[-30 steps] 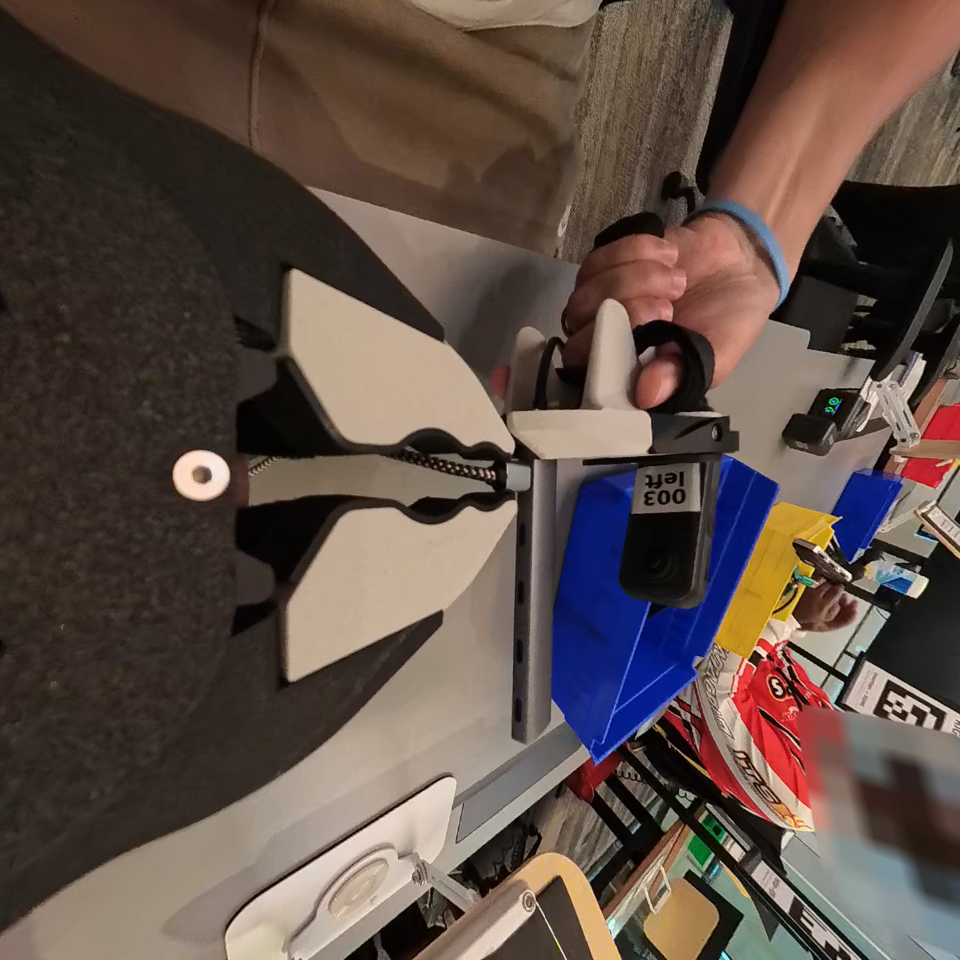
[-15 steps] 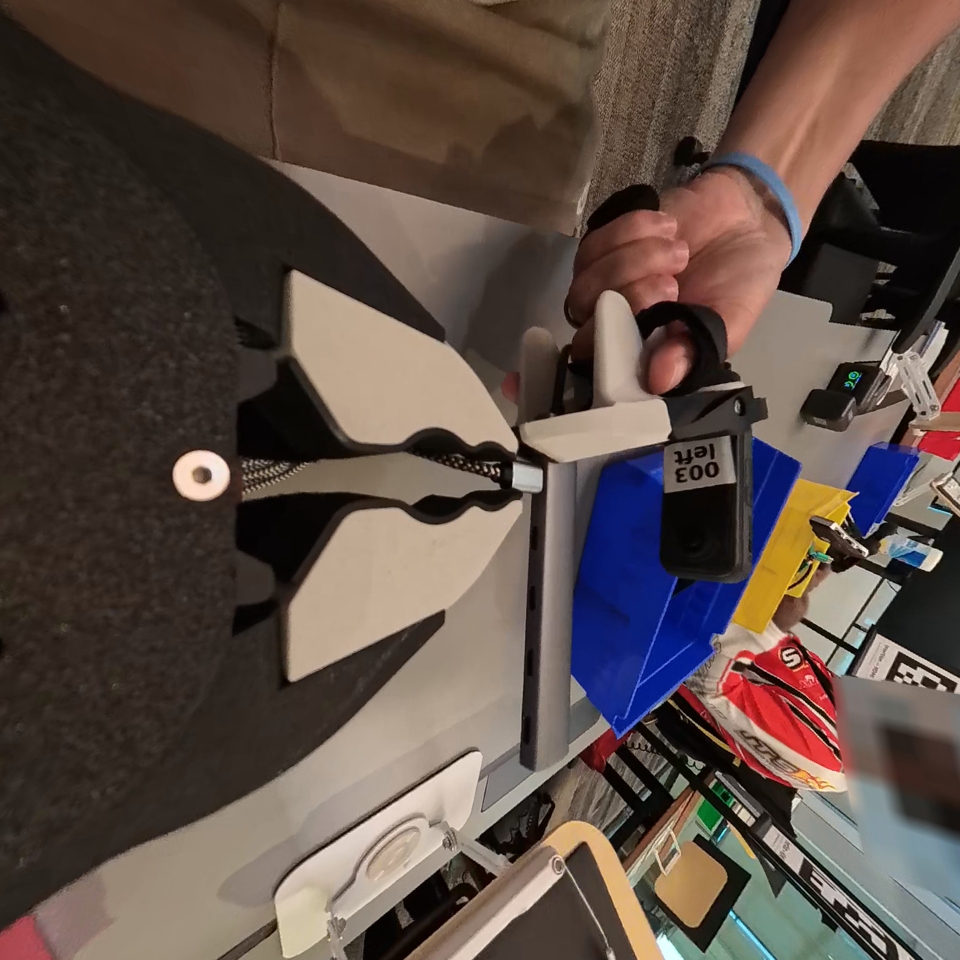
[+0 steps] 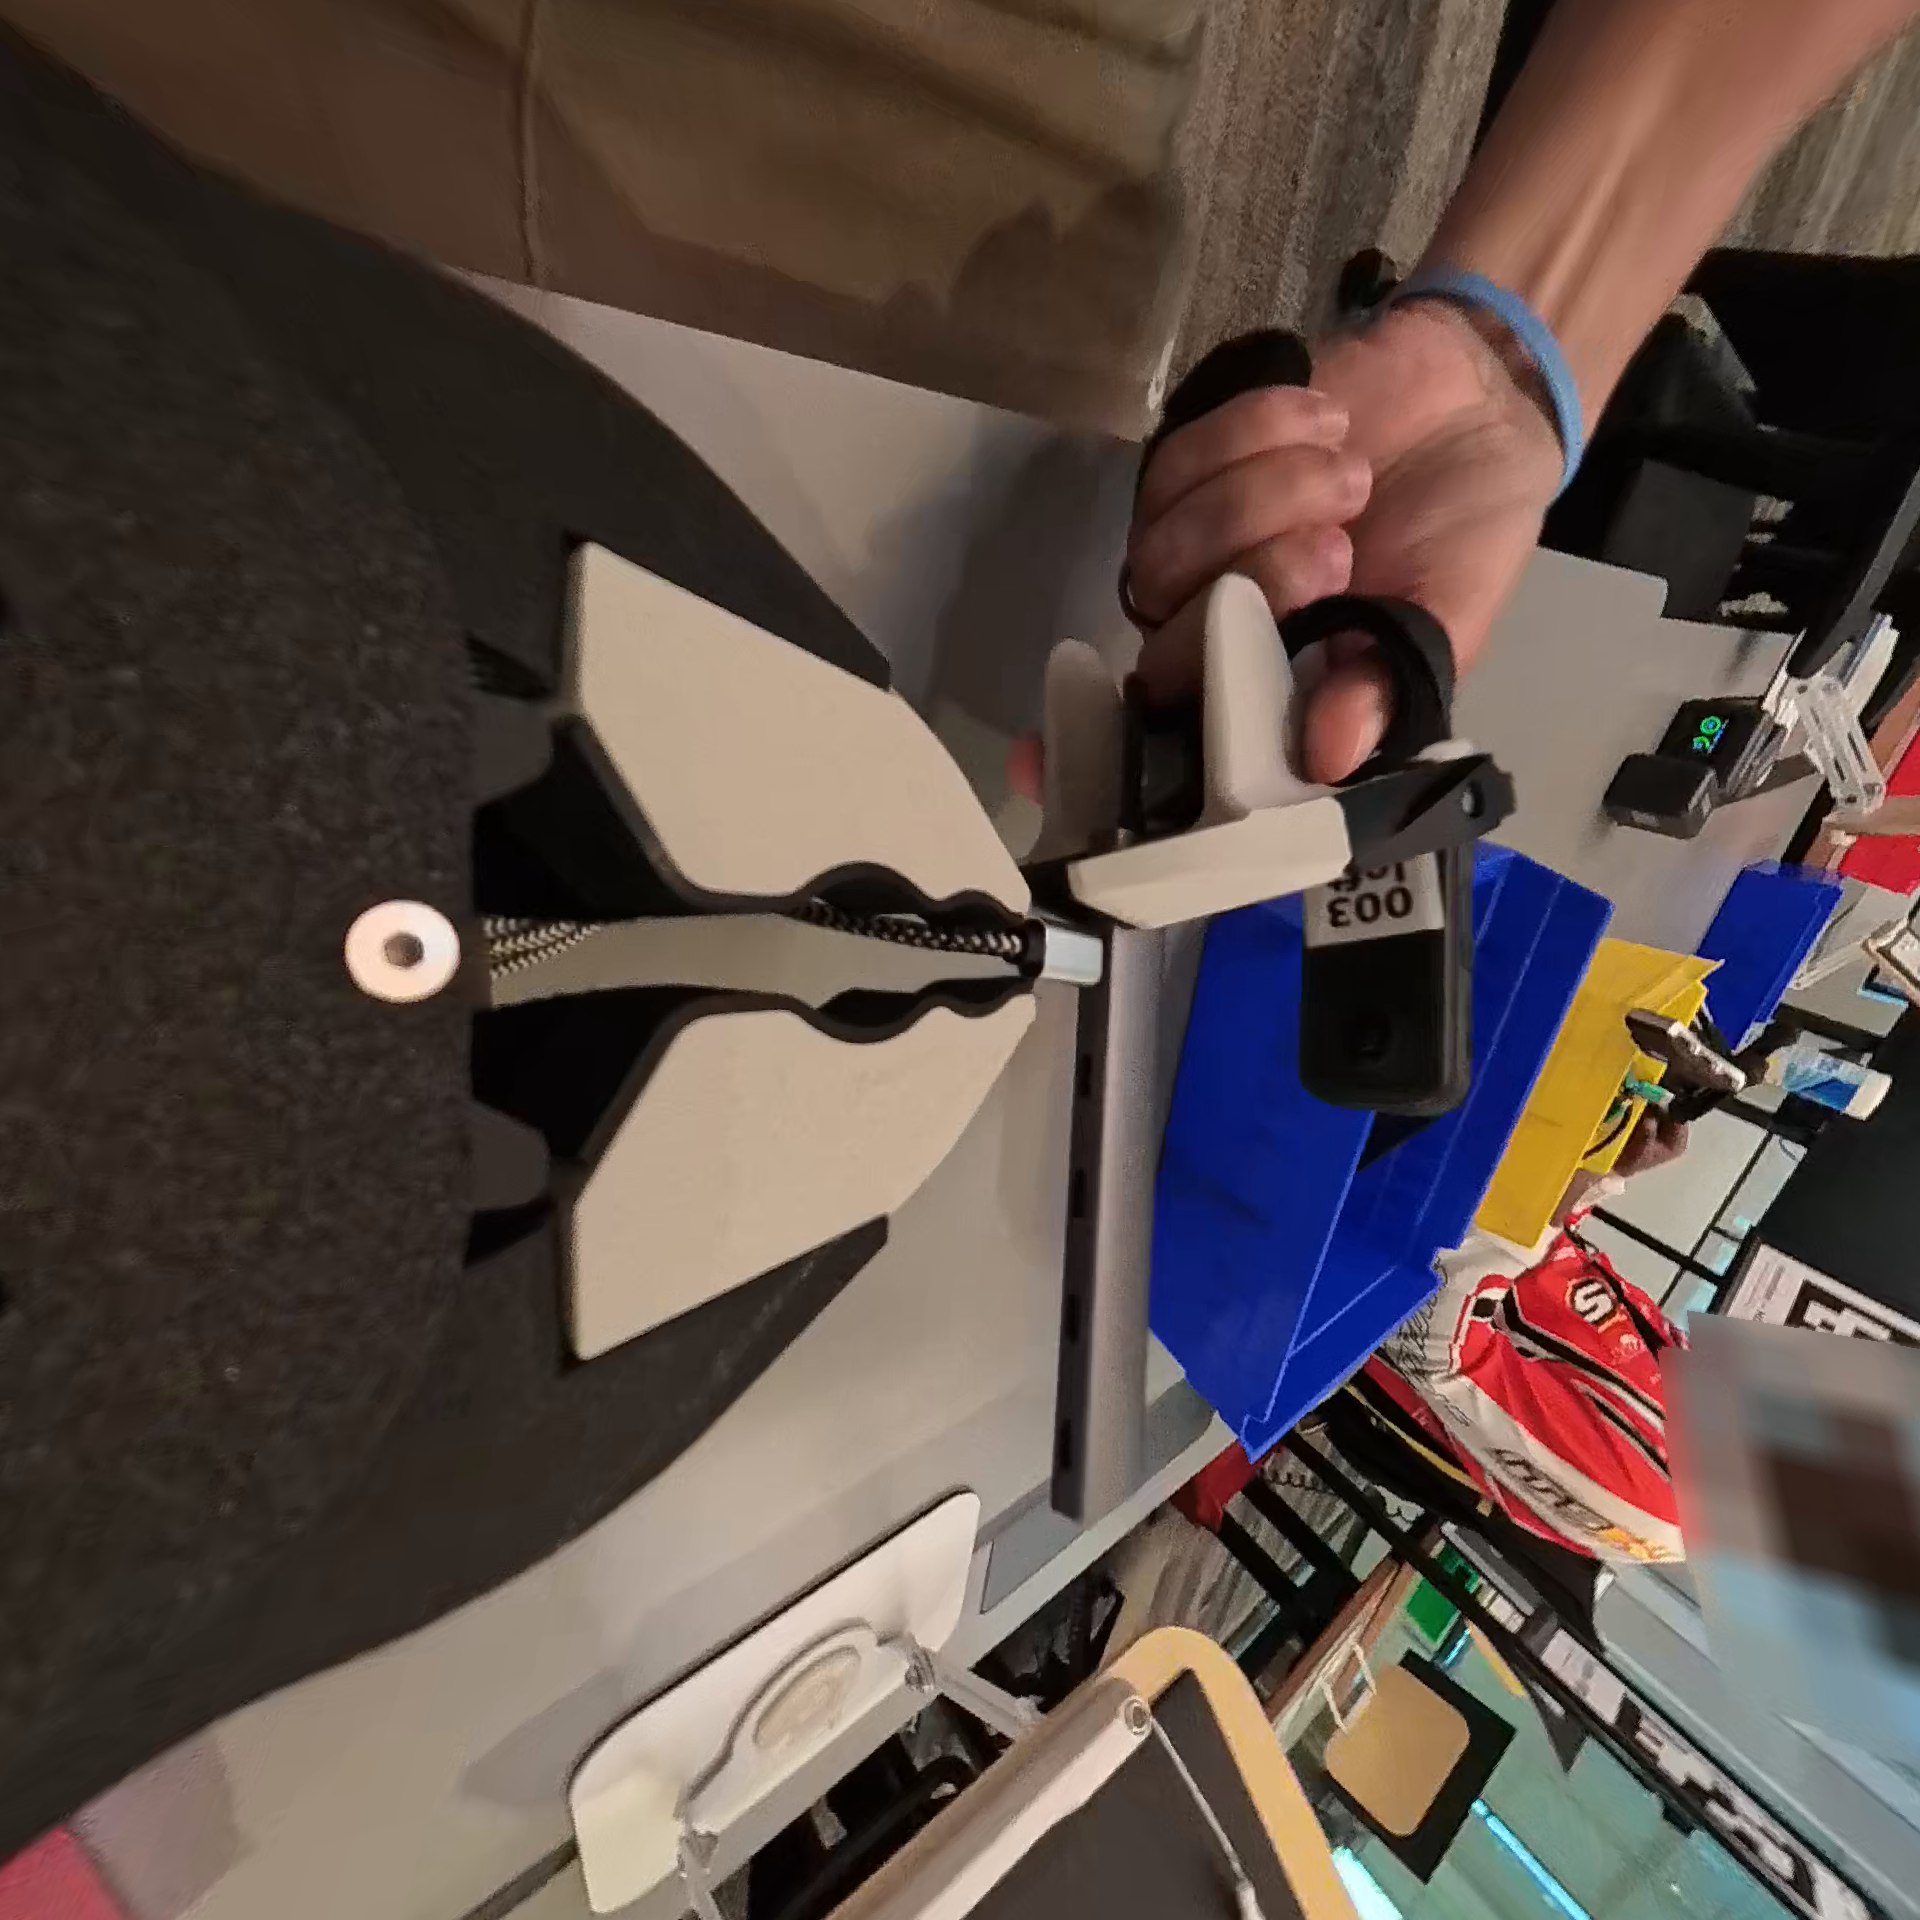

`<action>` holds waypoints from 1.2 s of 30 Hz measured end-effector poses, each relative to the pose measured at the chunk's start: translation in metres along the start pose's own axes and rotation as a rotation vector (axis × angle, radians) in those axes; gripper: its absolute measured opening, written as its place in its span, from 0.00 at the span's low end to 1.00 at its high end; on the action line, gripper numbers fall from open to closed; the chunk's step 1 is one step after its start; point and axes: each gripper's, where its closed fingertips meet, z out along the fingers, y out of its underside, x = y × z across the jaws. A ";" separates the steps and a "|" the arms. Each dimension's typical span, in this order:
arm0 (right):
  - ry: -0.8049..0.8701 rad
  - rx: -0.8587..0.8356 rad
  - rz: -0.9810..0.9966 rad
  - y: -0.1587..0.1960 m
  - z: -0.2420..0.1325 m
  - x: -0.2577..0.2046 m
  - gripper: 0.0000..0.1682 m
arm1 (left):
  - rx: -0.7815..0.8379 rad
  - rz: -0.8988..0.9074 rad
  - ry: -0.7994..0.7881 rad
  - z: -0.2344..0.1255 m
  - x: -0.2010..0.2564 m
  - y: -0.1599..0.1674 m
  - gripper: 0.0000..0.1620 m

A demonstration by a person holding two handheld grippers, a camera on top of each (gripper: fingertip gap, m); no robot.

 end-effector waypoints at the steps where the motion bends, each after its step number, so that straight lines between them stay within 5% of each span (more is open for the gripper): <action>1: 0.009 -0.003 0.019 0.001 0.002 0.000 0.06 | 0.004 -0.022 0.001 -0.001 -0.002 -0.001 0.06; 8: 0.039 -0.003 0.062 -0.001 0.005 -0.002 0.06 | -0.064 0.040 -0.076 -0.003 -0.006 0.004 0.06; 13: 0.038 -0.018 0.258 0.004 0.007 0.010 0.06 | -0.131 0.481 -0.404 -0.013 -0.020 -0.003 0.18; 22: 0.076 -0.098 0.488 0.020 0.015 0.019 0.06 | -0.178 1.222 -0.992 -0.028 -0.041 -0.026 0.22; 25: 0.076 -0.104 0.466 0.020 0.018 0.015 0.06 | -0.168 1.228 -1.003 -0.027 -0.040 -0.026 0.21; 36: 0.114 -0.044 0.404 0.014 0.021 0.012 0.06 | -0.068 0.810 -0.783 -0.027 -0.039 -0.026 0.18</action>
